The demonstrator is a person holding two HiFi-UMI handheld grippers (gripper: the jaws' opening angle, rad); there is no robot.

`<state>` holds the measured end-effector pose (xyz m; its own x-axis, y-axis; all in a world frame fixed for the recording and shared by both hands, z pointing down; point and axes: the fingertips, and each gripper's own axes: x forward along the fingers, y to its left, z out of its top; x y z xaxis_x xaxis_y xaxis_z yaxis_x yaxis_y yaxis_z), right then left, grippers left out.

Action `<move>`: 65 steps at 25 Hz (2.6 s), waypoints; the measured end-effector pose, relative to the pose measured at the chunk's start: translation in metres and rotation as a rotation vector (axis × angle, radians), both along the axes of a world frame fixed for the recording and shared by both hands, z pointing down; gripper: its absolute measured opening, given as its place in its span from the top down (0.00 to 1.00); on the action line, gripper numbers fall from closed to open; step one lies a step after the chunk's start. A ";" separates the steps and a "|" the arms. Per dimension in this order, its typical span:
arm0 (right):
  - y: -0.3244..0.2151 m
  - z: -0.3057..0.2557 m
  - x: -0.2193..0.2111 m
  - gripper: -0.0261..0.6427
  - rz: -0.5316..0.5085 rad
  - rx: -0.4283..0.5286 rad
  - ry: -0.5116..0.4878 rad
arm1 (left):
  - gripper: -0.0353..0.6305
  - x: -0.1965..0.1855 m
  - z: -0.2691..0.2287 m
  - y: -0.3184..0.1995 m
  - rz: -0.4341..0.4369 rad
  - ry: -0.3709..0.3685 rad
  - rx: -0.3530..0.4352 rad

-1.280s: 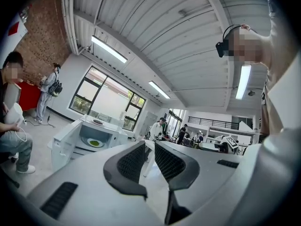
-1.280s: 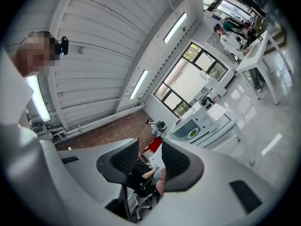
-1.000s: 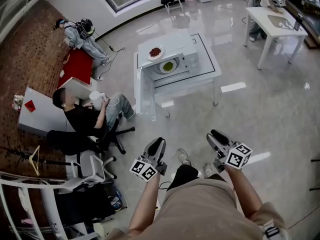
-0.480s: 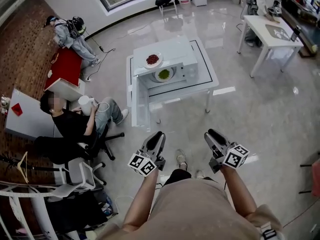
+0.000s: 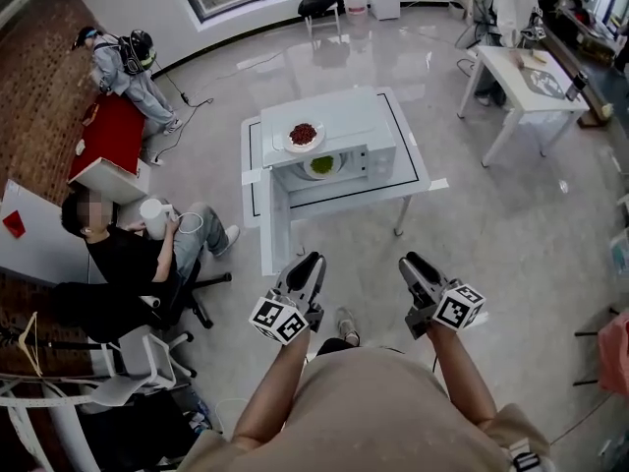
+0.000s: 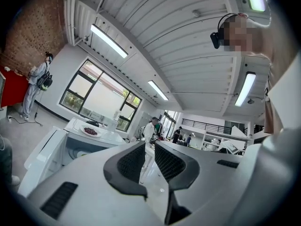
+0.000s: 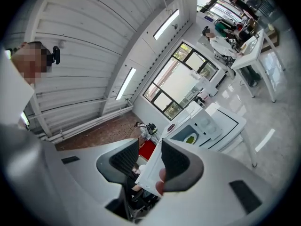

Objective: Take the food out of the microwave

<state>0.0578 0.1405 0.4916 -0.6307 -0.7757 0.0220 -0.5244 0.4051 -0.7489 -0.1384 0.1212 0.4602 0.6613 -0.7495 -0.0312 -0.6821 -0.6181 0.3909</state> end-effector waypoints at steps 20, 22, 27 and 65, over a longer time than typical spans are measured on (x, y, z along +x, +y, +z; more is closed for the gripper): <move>-0.107 0.008 -0.069 0.75 0.029 -0.028 0.076 | 0.87 -0.032 -0.002 -0.097 0.101 0.055 0.012; -0.117 0.012 -0.076 0.75 0.022 -0.034 0.080 | 0.87 -0.035 -0.005 -0.102 0.107 0.049 0.019; -0.144 0.020 -0.094 0.75 -0.003 -0.027 0.101 | 0.87 -0.051 -0.002 -0.114 0.087 0.039 0.030; -0.376 0.285 -0.135 0.75 -0.136 -0.388 0.278 | 0.87 -0.033 0.087 -0.251 -0.193 -0.196 -0.230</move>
<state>-0.0775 -0.2351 0.7763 -0.6552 -0.5876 0.4747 -0.6873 0.2029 -0.6975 -0.1711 -0.1298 0.5475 0.4838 -0.8337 0.2663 -0.8533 -0.3817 0.3552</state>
